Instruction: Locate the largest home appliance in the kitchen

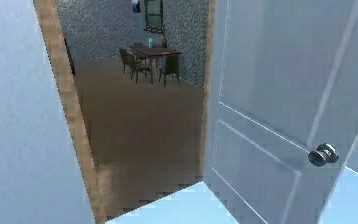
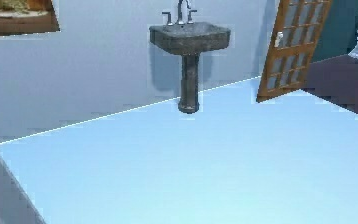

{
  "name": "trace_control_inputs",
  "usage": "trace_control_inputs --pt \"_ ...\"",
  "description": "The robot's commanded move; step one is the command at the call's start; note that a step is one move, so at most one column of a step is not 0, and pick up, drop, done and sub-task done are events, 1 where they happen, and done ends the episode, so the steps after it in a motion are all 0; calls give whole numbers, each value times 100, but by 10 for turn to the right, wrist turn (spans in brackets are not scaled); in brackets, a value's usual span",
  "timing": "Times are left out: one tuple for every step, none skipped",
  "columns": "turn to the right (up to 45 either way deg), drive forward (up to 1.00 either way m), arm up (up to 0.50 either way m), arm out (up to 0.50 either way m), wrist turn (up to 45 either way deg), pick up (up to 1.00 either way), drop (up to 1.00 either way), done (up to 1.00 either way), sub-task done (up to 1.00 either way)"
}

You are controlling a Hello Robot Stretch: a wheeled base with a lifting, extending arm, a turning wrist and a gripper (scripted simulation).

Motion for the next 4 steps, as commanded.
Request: trace_control_inputs --pt "-120 0 0 0 0 0 0 0 0" --pt "-30 0 0 0 0 0 0 0 0" --pt "0 100 0 0 0 0 0 0 0" --pt "0 50 0 0 0 0 0 0 0"
